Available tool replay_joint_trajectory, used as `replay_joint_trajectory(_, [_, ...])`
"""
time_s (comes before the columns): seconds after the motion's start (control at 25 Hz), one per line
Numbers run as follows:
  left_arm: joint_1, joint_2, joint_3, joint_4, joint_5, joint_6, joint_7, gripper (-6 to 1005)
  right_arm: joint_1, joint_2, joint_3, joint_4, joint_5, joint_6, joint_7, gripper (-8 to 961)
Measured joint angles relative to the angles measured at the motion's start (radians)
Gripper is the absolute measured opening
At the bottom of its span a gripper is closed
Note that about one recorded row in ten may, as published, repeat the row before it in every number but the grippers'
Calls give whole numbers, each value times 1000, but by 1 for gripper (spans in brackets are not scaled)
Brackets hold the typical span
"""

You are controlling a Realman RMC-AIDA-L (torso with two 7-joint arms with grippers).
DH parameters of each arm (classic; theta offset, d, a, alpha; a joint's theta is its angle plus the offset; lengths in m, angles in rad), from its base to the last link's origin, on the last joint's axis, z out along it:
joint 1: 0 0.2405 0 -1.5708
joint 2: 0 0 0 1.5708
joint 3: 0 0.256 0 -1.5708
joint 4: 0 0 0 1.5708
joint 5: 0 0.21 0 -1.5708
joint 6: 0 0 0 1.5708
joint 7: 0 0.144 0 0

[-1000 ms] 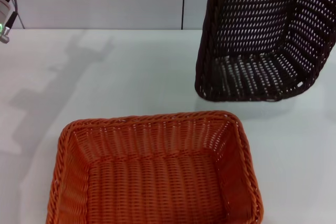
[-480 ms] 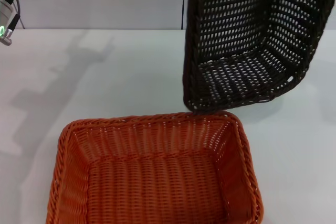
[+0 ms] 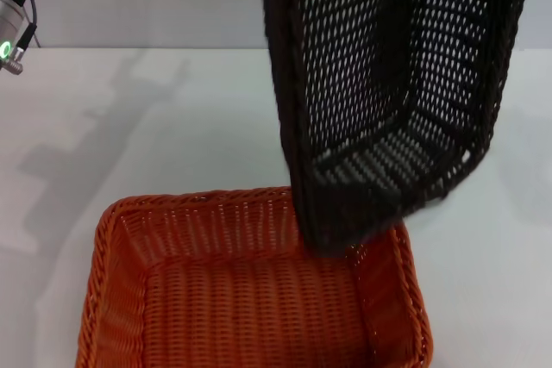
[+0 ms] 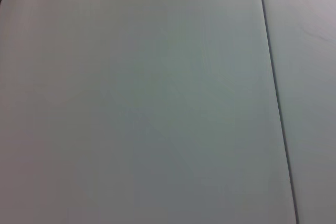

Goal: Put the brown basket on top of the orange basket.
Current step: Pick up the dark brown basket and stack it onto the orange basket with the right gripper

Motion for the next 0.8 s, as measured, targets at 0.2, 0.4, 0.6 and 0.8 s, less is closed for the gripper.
replay_joint_trajectory(0.2, [-2, -1, 0, 0, 0, -3, -1, 823, -39, -2, -92, -65, 54, 15, -4, 169])
replay_joint_trajectory(0.4, [-2, -2, -2, 0, 0, -3, 0, 823, -50, -4, -134, -95, 103, 36, -19, 170])
replay_joint_trajectory(0.6, [-5, -3, -6, -3, -1, -10, 4, 823, -41, -9, -163, -96, 121, 52, -32, 171])
replay_joint_trajectory(0.8, [-10, -3, -8, -12, -5, -11, 6, 823, -22, -20, -207, -76, 143, 55, -32, 172])
